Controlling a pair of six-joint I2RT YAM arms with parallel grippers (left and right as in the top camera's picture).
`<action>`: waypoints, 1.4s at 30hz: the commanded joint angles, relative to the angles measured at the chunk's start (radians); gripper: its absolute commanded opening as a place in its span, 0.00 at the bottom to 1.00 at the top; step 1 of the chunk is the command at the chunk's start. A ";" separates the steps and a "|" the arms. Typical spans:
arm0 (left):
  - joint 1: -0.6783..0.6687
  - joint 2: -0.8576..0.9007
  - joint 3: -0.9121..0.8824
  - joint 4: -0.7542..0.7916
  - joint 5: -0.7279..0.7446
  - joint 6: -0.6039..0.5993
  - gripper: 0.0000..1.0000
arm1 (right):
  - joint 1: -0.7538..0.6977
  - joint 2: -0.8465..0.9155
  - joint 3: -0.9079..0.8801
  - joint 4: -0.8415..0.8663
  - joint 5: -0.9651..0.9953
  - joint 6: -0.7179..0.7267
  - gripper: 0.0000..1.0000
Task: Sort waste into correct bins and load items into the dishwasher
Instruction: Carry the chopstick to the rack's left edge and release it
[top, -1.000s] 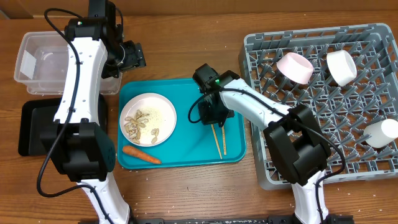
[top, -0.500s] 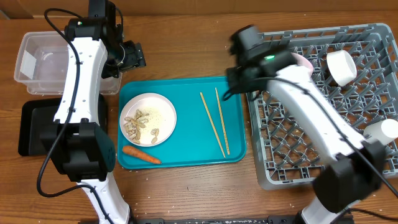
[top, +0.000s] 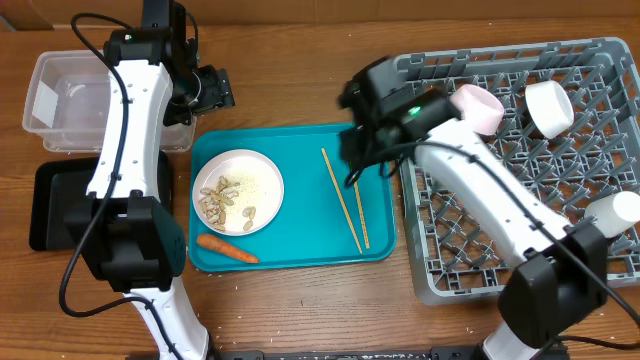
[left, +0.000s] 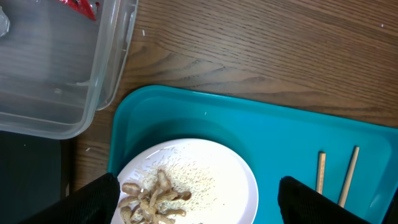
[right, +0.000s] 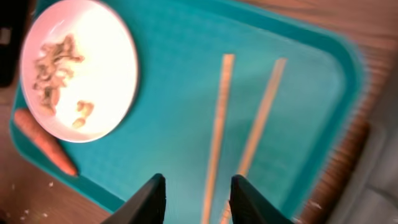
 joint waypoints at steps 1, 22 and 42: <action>0.005 -0.002 0.010 0.004 0.011 -0.010 0.84 | 0.042 0.053 -0.047 0.032 -0.004 -0.005 0.37; 0.005 -0.002 0.010 0.004 0.011 -0.010 0.84 | 0.092 0.340 -0.095 0.067 0.065 -0.005 0.34; 0.004 -0.002 0.010 0.004 0.012 -0.010 0.84 | 0.090 0.340 -0.043 0.011 0.068 -0.005 0.04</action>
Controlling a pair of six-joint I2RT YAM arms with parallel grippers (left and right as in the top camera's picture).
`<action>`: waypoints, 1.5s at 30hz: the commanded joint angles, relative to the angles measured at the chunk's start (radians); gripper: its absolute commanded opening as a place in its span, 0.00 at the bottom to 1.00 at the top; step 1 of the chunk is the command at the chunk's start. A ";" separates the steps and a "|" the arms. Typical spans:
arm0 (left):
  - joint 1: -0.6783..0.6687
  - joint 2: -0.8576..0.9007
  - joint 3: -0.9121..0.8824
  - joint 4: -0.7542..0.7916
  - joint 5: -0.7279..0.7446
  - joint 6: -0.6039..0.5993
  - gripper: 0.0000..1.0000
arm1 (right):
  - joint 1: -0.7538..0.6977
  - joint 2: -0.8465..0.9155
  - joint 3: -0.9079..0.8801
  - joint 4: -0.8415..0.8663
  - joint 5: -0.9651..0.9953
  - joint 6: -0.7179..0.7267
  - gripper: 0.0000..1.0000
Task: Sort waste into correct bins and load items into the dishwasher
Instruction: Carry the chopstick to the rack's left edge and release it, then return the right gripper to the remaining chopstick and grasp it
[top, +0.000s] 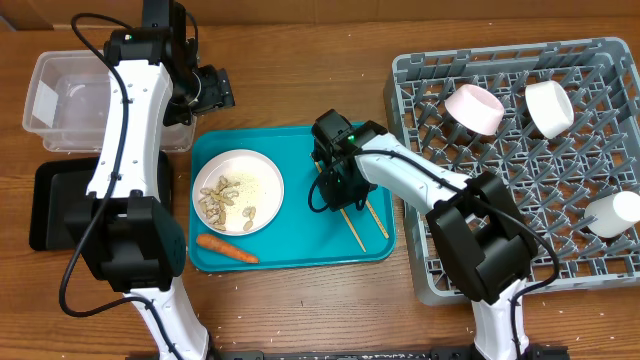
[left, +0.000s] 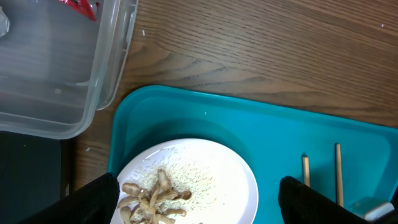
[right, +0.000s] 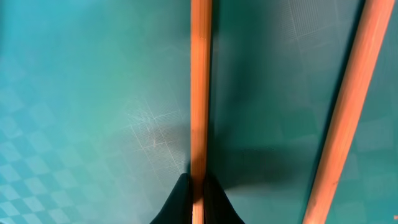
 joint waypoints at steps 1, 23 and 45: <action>0.004 -0.002 0.010 0.004 0.011 -0.010 0.84 | -0.003 0.039 0.046 -0.044 0.006 0.000 0.04; 0.003 -0.002 0.010 0.008 0.011 -0.010 0.84 | -0.409 -0.303 0.162 -0.275 0.182 -0.027 0.04; -0.002 -0.002 0.010 0.008 0.011 -0.010 0.84 | -0.394 -0.303 -0.038 -0.173 0.084 -0.027 0.33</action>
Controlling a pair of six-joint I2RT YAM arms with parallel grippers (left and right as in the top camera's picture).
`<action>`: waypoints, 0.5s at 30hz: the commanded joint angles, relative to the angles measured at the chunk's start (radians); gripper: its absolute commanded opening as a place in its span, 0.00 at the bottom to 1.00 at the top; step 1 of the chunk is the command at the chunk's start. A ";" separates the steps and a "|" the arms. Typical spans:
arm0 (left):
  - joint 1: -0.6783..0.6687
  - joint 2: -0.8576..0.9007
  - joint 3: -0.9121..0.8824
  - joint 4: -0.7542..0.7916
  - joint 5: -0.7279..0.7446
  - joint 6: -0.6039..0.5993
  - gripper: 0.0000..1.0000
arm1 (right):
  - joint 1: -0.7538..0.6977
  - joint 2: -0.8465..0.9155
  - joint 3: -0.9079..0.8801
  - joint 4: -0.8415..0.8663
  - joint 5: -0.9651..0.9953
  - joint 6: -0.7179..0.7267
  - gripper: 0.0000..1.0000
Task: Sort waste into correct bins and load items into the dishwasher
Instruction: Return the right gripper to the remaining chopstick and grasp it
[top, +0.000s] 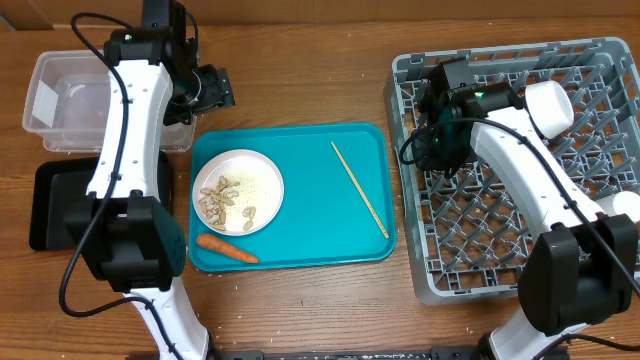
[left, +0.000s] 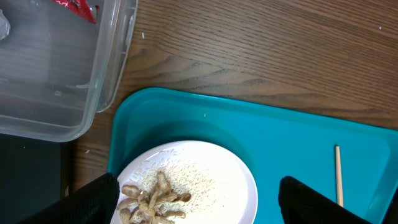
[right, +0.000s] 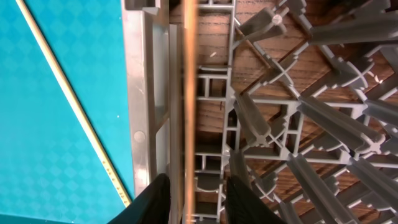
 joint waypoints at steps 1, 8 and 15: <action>-0.002 -0.002 0.010 0.001 0.011 -0.010 0.84 | 0.003 0.005 0.004 0.006 0.004 0.002 0.33; -0.002 -0.002 0.010 0.003 0.012 -0.010 0.87 | 0.028 -0.029 0.177 0.017 0.072 0.045 0.38; -0.002 -0.002 0.010 0.002 0.012 -0.010 0.87 | 0.137 -0.018 0.242 0.087 0.009 -0.028 0.53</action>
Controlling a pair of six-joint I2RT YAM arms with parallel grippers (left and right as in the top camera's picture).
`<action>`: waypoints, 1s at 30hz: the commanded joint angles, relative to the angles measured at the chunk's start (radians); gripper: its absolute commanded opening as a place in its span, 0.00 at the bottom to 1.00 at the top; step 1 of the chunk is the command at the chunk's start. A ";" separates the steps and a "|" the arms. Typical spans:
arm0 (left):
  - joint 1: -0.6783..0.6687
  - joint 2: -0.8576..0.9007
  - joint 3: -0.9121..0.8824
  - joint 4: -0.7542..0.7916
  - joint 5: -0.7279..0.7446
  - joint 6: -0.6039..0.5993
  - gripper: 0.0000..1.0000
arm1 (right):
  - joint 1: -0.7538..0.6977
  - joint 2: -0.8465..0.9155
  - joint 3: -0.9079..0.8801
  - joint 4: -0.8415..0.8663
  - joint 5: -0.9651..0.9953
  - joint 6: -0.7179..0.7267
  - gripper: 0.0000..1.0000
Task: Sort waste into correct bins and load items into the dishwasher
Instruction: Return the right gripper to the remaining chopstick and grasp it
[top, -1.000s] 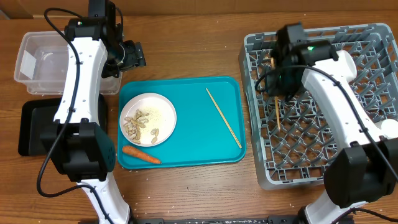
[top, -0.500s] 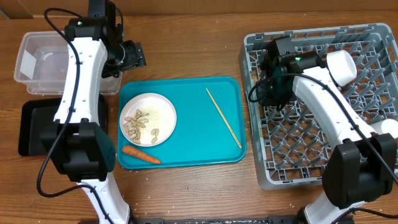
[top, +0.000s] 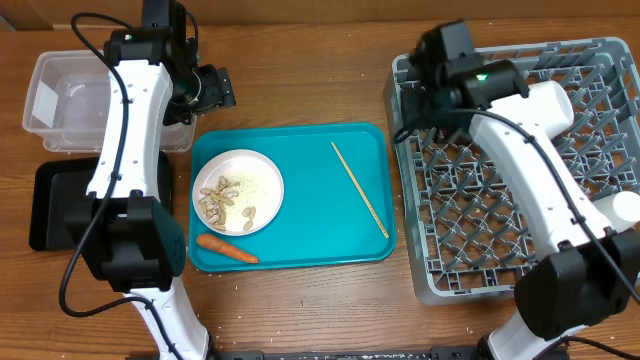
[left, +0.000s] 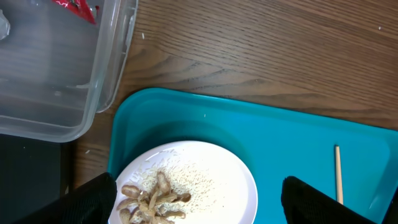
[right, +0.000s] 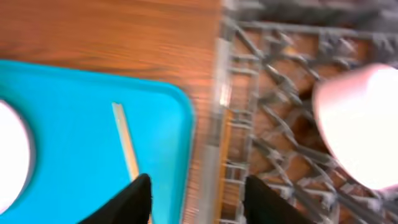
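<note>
A teal tray holds a white plate of peanut shells, a carrot and one wooden chopstick. The grey dish rack stands to its right. My right gripper hangs over the rack's near-left edge. In the blurred right wrist view the right gripper is open and empty, with the chopstick to its left and a pink bowl to its right. My left gripper stays by the clear bin, open above the plate. A second chopstick does not clearly show.
A clear plastic bin holding a red wrapper stands at the far left, with a black bin in front of it. A white cup sits at the rack's right side. Bare wooden table lies behind the tray.
My right gripper stood low over the rack's left edge with a chopstick between its parted fingers. Now it is higher and farther back, open and empty. The left arm has not moved.
Two chopsticks lay on the tray with my open right gripper above them. Then it was shut on one of them on the tray. Then it was over the rack's left edge with that chopstick, one left on the tray. Now it is raised and empty.
</note>
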 joint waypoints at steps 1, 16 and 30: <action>-0.002 -0.002 0.010 0.002 0.012 -0.010 0.87 | 0.067 0.000 0.014 0.002 -0.027 -0.025 0.54; -0.002 -0.002 0.010 0.002 0.012 -0.010 0.87 | 0.198 0.279 -0.085 -0.001 -0.043 -0.024 0.56; -0.002 -0.002 0.010 0.001 0.011 -0.010 0.87 | 0.200 0.361 -0.156 0.021 -0.080 -0.024 0.54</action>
